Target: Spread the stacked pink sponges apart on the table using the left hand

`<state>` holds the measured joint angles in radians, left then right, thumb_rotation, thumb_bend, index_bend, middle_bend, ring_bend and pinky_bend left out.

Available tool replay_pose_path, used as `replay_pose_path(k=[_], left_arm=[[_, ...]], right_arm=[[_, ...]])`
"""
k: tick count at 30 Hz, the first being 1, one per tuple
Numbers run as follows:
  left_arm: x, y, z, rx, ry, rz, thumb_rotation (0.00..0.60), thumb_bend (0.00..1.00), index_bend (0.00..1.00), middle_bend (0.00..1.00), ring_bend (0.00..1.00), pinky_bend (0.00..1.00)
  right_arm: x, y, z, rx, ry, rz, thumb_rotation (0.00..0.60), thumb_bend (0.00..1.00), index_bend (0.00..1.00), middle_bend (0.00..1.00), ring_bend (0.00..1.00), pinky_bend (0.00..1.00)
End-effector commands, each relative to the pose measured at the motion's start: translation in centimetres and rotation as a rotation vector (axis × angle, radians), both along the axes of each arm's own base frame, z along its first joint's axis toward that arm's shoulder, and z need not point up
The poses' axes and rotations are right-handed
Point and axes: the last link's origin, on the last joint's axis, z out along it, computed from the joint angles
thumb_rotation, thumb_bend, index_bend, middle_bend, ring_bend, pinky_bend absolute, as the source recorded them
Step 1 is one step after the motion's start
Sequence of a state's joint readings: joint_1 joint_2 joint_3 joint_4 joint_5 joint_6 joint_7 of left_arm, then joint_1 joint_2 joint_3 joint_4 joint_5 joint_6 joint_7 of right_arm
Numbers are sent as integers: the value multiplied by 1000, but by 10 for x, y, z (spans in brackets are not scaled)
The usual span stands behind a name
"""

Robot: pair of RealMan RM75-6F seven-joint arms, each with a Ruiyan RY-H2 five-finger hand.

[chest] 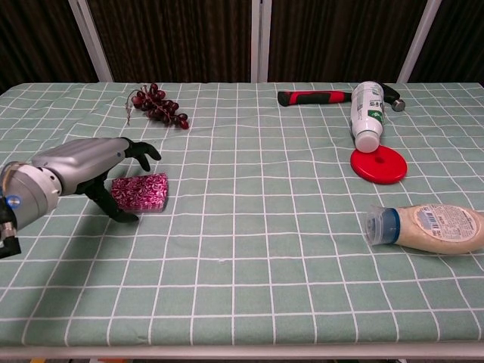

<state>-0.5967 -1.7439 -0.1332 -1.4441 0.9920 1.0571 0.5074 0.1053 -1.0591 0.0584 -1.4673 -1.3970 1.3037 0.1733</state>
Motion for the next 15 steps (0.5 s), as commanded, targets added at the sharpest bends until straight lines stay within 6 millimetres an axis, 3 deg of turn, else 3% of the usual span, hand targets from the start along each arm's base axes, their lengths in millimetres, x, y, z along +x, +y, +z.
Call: replay_pose_path(k=[1,15], left_arm=[[0,0,-1,0,-4,2,600,135,157,239,33,91],[-4,1,-3,3,7,23,600,158,158,299,33,91]], right_arm=[[0,0,0,-2,0,-1,600,155,0,0,0,0],[0,0,0,-2,1,-3,600,155,0,0,0,0]])
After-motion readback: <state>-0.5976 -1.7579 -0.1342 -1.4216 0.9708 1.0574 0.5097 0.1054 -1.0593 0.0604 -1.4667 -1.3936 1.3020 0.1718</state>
